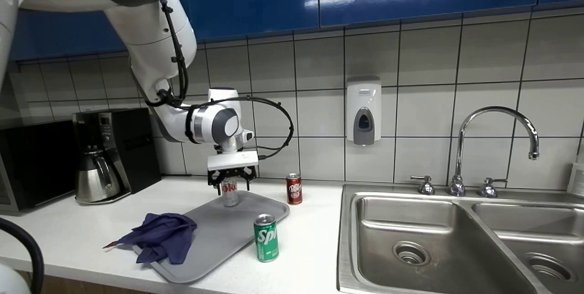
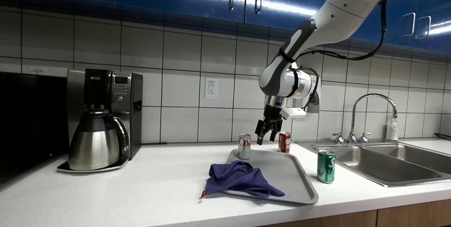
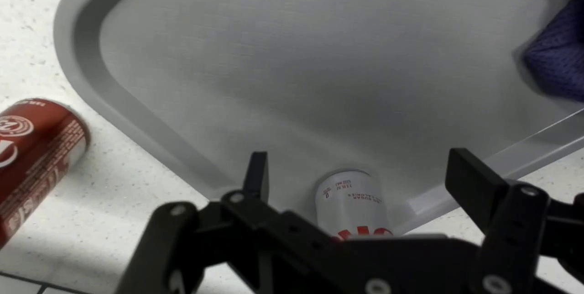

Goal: Remove the green and grey cans from the tray

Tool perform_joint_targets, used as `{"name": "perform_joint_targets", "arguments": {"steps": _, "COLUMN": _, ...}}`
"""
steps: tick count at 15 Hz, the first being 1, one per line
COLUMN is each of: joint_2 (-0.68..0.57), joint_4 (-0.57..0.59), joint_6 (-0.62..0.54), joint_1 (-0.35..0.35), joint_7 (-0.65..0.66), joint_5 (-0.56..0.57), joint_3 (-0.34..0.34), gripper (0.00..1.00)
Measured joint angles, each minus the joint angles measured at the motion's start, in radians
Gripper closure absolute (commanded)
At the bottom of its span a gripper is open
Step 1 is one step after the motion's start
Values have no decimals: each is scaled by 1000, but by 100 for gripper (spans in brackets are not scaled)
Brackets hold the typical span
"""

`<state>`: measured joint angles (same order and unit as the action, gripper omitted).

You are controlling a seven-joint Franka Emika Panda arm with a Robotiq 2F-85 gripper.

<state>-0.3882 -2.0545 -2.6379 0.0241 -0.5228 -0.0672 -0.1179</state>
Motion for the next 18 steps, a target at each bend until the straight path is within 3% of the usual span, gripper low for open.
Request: {"name": "perform_joint_targets", "arguments": {"steps": 18, "joint_2": -174, "joint_4": 243, "joint_6": 108, "joint_1": -49, "joint_7": 29, "joint_5": 74, "joint_3": -7, "gripper": 0}}
